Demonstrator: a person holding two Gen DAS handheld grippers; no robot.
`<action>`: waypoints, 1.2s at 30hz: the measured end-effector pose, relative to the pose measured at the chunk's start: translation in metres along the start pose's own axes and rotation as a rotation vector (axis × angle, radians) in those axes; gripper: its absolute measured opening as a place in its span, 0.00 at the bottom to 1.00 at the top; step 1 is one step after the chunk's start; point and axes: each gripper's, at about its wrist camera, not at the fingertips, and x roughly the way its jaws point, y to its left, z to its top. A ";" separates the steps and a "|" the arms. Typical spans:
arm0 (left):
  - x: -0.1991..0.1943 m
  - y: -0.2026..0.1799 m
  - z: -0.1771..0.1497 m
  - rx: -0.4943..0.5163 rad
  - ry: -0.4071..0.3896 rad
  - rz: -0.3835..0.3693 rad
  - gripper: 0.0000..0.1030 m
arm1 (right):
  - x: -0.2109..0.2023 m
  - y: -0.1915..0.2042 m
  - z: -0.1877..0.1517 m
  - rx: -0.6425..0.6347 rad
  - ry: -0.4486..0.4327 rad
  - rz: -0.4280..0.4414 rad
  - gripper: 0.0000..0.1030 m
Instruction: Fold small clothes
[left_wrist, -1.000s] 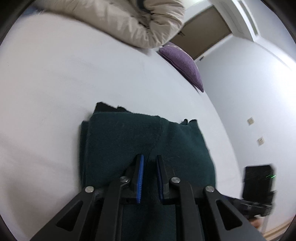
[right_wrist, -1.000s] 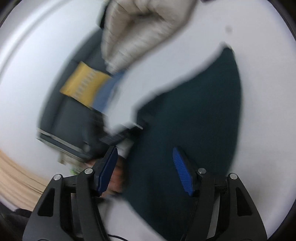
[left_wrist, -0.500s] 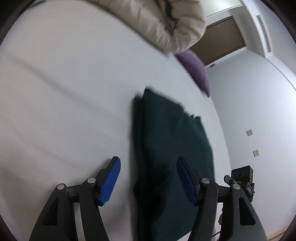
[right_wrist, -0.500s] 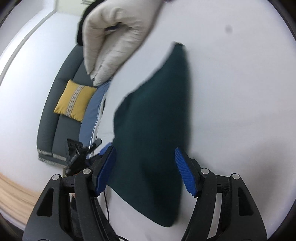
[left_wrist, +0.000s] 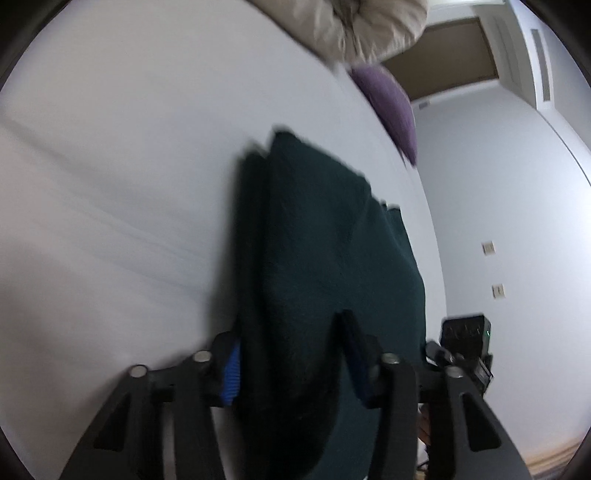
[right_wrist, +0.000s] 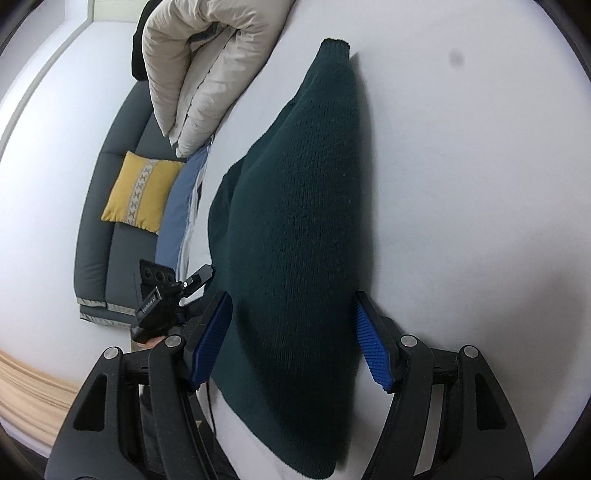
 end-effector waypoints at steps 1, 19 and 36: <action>0.004 -0.002 0.002 0.010 0.012 0.011 0.46 | 0.002 -0.001 0.002 0.008 0.003 0.000 0.62; -0.029 -0.057 -0.038 0.083 -0.008 -0.010 0.25 | -0.043 0.059 -0.028 -0.117 -0.066 -0.110 0.39; -0.029 -0.121 -0.164 0.204 0.069 -0.068 0.25 | -0.188 0.032 -0.193 -0.083 -0.180 -0.075 0.39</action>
